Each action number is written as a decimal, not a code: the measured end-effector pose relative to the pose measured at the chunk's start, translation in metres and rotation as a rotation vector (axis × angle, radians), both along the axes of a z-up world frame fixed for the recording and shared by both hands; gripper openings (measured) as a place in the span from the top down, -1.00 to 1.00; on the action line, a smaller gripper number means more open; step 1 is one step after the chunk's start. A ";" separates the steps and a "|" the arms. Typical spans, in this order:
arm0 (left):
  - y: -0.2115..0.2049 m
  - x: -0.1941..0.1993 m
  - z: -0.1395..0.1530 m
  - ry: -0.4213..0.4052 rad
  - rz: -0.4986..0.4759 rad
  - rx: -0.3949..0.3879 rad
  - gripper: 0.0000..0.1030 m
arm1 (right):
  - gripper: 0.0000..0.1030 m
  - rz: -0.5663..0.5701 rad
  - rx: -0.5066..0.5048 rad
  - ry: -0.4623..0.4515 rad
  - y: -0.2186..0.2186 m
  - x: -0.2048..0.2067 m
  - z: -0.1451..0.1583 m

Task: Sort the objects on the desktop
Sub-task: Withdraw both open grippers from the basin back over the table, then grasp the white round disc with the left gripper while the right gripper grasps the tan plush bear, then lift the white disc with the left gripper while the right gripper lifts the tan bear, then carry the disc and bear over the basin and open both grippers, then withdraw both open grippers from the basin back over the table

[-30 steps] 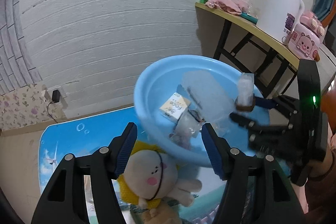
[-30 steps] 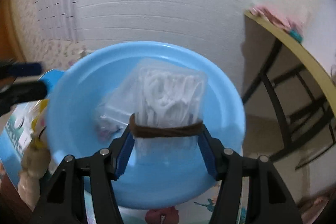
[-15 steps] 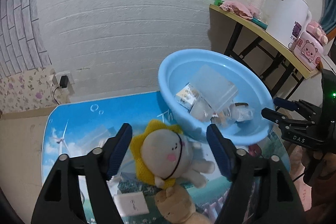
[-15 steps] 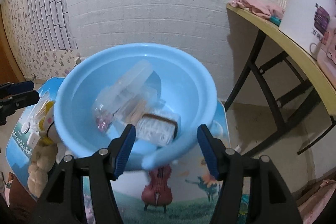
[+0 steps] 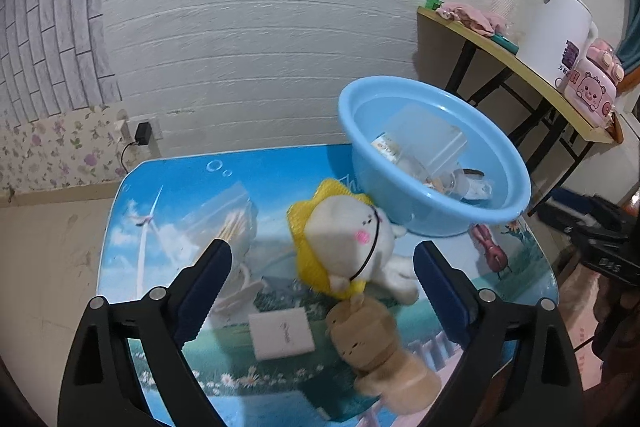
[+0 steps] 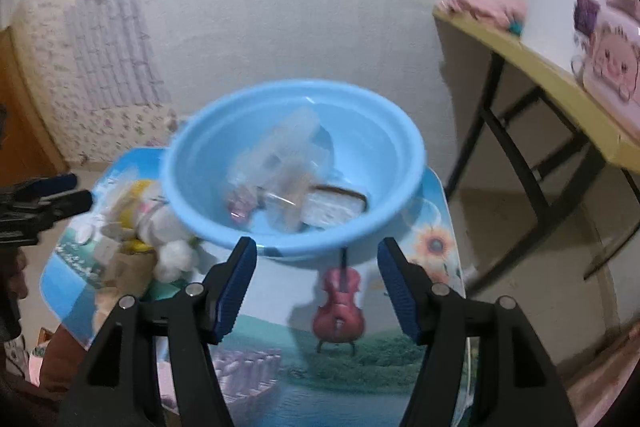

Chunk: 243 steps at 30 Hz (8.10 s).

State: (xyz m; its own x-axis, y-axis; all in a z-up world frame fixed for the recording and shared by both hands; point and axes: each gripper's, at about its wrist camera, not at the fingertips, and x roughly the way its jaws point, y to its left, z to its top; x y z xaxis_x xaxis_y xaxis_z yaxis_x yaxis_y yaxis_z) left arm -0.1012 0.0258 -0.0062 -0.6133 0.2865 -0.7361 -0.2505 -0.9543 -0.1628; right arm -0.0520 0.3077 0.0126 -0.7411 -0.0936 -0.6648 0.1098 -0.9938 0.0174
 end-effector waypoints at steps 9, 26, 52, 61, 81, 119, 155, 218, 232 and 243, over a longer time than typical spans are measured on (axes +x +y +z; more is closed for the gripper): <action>-0.015 0.013 0.000 0.005 0.022 0.011 -0.80 | -1.00 0.033 0.061 0.056 -0.017 0.009 0.012; -0.053 0.046 -0.010 0.007 0.088 -0.018 -0.80 | -0.91 0.016 0.046 -0.096 -0.022 0.025 -0.019; -0.110 0.032 -0.085 -0.106 0.049 -0.117 -0.71 | -0.74 0.170 -0.144 -0.226 -0.110 0.026 -0.051; -0.119 0.011 -0.096 -0.074 0.006 -0.157 0.01 | -0.64 0.207 -0.102 -0.303 -0.143 0.010 -0.068; -0.093 0.050 -0.070 -0.040 -0.090 -0.080 0.29 | 0.18 0.300 -0.133 -0.350 -0.143 0.013 -0.072; -0.004 0.060 -0.032 -0.056 -0.131 -0.058 0.29 | 0.14 0.046 -0.069 -0.275 -0.007 0.029 -0.069; 0.030 0.038 0.020 0.001 -0.175 -0.044 0.29 | 0.15 0.042 -0.204 -0.142 0.045 0.046 -0.012; 0.100 -0.028 0.004 0.027 -0.269 -0.096 -0.61 | -0.27 0.155 -0.265 -0.090 0.015 -0.026 -0.016; 0.071 0.003 -0.005 0.001 -0.225 -0.078 -0.72 | -0.27 0.133 -0.262 -0.216 0.001 -0.001 -0.039; 0.042 0.021 -0.019 -0.045 -0.151 -0.100 -0.78 | -0.27 0.139 -0.235 -0.264 -0.017 0.006 -0.052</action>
